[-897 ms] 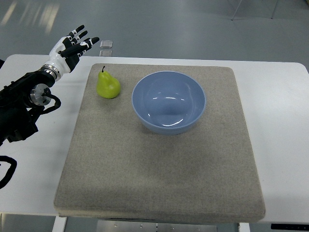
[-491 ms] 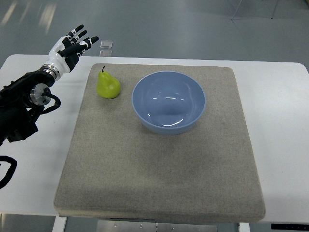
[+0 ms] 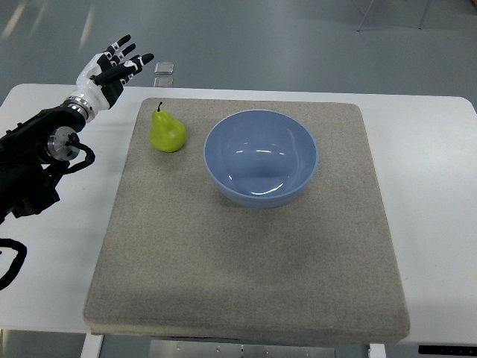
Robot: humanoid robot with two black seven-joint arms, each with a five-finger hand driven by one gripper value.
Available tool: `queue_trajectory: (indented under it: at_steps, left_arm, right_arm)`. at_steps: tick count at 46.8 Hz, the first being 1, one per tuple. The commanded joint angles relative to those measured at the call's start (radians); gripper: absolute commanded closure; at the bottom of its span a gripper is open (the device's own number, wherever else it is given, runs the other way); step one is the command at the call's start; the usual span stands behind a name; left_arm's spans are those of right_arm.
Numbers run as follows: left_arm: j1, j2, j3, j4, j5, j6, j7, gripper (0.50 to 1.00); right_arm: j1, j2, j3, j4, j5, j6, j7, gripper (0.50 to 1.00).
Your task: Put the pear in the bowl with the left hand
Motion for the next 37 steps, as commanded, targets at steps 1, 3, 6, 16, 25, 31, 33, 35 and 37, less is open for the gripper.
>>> queue_trajectory:
  at_steps: [1,3,6,16,25,31,33,35,37]
  left_arm:
    - [-0.001,0.000,0.000,0.000,0.001,0.000,0.000,0.506]
    - [-0.001,0.000,0.000,0.000,0.001,0.000,0.000,0.506]
    - [-0.001,0.000,0.000,0.000,0.001,0.000,0.000,0.506]
    - [0.005,0.001,0.000,0.003,0.001,0.000,0.000,0.506]
    - [0.008,0.003,0.000,0.002,0.001,0.000,0.000,0.506]
    - [0.020,0.006,0.002,-0.003,0.001,0.000,0.000,0.506]
    - [0.016,0.006,0.003,0.000,0.002,0.000,0.000,0.506]
    - [0.014,0.006,0.008,-0.001,0.005,0.000,0.000,0.506]
    - [0.014,0.008,0.009,-0.004,0.007,0.000,0.000,0.506]
  right_arm:
    - [0.000,0.000,0.000,0.000,0.000,0.000,0.000,0.576]
    - [0.000,0.000,0.000,0.000,0.000,0.000,0.000,0.574]
    - [0.000,0.000,0.000,0.000,0.000,0.000,0.000,0.576]
    - [0.000,0.000,0.000,0.000,0.000,0.000,0.000,0.576]
    - [0.000,0.000,0.000,0.000,0.000,0.000,0.000,0.576]
    - [0.000,0.000,0.000,0.000,0.000,0.000,0.000,0.576]
    - [0.000,0.000,0.000,0.000,0.000,0.000,0.000,0.576]
    - [0.000,0.000,0.000,0.000,0.000,0.000,0.000,0.576]
    - [0.000,0.000,0.000,0.000,0.000,0.000,0.000,0.574]
